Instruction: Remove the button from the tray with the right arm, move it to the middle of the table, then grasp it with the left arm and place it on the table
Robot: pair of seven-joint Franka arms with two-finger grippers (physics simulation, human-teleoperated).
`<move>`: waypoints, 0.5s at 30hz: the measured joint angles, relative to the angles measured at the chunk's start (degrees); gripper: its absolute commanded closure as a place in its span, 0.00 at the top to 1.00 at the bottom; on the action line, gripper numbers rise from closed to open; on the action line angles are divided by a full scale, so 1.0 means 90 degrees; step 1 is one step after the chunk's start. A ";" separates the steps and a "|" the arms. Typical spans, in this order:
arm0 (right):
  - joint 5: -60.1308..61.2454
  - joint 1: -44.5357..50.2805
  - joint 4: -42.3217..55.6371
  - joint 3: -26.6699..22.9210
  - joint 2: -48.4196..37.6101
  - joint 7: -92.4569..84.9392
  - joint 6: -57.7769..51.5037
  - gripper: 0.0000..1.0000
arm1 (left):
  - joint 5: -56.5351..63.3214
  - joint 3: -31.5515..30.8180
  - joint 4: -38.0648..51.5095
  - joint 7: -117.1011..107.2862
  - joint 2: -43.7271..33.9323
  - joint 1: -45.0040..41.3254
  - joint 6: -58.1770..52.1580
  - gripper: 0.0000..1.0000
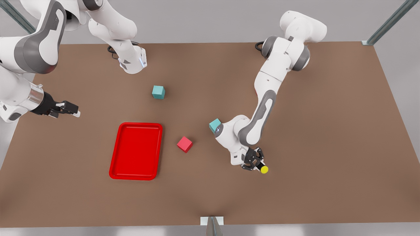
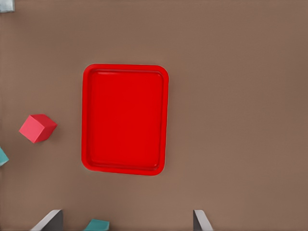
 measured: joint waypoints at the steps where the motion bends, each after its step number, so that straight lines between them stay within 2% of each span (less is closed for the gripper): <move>1: 0.0022 0.0006 0.0001 0.0005 -0.0001 -0.0001 -0.0012 1.00 | 0.0040 0.0052 0.0007 -0.0332 0.0070 -0.0037 -0.0114 0.42; 15: 0.0084 -0.0018 -0.0004 0.0010 0.0025 -0.0013 -0.0072 1.00 | 0.0720 0.0136 -0.0069 -0.3614 0.0509 -0.0293 -0.0531 0.42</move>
